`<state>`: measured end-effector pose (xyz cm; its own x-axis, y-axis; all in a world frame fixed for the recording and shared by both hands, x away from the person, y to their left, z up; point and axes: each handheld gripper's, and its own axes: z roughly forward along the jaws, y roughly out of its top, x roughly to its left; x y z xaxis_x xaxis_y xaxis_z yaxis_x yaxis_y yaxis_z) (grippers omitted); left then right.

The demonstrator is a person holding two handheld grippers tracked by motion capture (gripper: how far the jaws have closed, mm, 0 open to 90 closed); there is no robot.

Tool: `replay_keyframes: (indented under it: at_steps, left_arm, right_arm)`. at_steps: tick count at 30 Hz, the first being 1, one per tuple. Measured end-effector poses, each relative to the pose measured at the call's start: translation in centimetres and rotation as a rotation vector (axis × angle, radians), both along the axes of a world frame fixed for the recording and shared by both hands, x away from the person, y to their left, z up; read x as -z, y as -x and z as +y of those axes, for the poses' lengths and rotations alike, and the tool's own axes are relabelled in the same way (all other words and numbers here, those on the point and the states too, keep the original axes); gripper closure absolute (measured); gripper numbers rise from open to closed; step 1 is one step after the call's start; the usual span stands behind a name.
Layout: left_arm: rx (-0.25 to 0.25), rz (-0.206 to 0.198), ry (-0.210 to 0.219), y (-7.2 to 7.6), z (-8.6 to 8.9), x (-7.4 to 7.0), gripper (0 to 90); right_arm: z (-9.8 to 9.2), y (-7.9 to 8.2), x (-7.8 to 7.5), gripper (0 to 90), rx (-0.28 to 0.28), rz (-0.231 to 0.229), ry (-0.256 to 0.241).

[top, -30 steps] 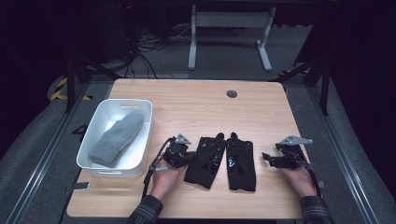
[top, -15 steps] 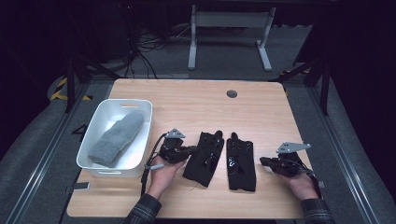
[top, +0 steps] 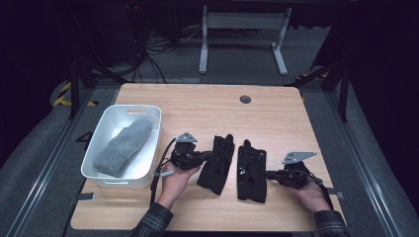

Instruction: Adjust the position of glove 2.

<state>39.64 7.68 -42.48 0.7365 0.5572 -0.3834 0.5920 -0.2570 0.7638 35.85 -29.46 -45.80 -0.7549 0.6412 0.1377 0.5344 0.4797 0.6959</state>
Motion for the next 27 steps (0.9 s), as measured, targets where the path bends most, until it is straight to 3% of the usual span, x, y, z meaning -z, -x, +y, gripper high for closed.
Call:
replay_keyframes:
  at_steps: [5, 13, 27]
  left_arm:
    - [0.012, 0.005, 0.013, 0.1, -0.2, -0.3, 87.8]
    - [0.037, -0.019, 0.014, 0.0, -1.4, -1.6, 87.9]
    - [0.067, -0.02, 0.018, -0.2, -3.0, -2.1, 87.8]
  right_arm:
    - [0.9, -0.2, 0.1, 89.8, -0.018, 0.0, -0.011]
    - [1.6, -0.6, 0.2, 89.9, -0.027, 0.002, -0.023]
    - [3.7, -1.2, 0.2, 90.0, -0.056, -0.012, -0.014]
